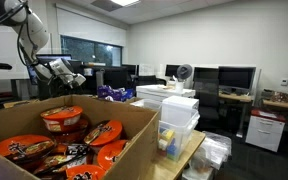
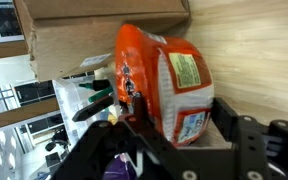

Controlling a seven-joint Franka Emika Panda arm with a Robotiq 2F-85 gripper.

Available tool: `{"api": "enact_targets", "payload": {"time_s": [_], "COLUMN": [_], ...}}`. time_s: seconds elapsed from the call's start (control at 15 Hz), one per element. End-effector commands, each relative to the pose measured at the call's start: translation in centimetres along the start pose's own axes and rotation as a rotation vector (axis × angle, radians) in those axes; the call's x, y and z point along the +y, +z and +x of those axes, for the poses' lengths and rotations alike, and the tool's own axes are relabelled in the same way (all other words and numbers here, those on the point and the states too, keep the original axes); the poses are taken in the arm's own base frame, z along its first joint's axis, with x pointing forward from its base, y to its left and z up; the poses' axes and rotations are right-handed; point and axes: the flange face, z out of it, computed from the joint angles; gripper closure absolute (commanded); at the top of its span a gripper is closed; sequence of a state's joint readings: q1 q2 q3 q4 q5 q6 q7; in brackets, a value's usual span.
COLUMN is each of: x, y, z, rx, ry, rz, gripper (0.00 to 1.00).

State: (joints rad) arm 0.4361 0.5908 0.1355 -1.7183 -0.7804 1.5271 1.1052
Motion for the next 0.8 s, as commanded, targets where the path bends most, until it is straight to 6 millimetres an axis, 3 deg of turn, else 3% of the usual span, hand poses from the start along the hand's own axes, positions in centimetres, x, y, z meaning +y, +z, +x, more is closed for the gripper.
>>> {"api": "enact_targets", "payload": {"time_s": [0.0,0.33,0.73], "x": [2.9,4.7,4.8], "y": [-2.0,-4.0,-5.4], "z": [-1.0,-1.3,-1.7], "rx": [-0.006,0.000,0.053], "ry": [0.009,0.023,-0.009], "rz": [-0.007,-0.031,0.049], "gripper": [0.64,0.64,0.64]}}
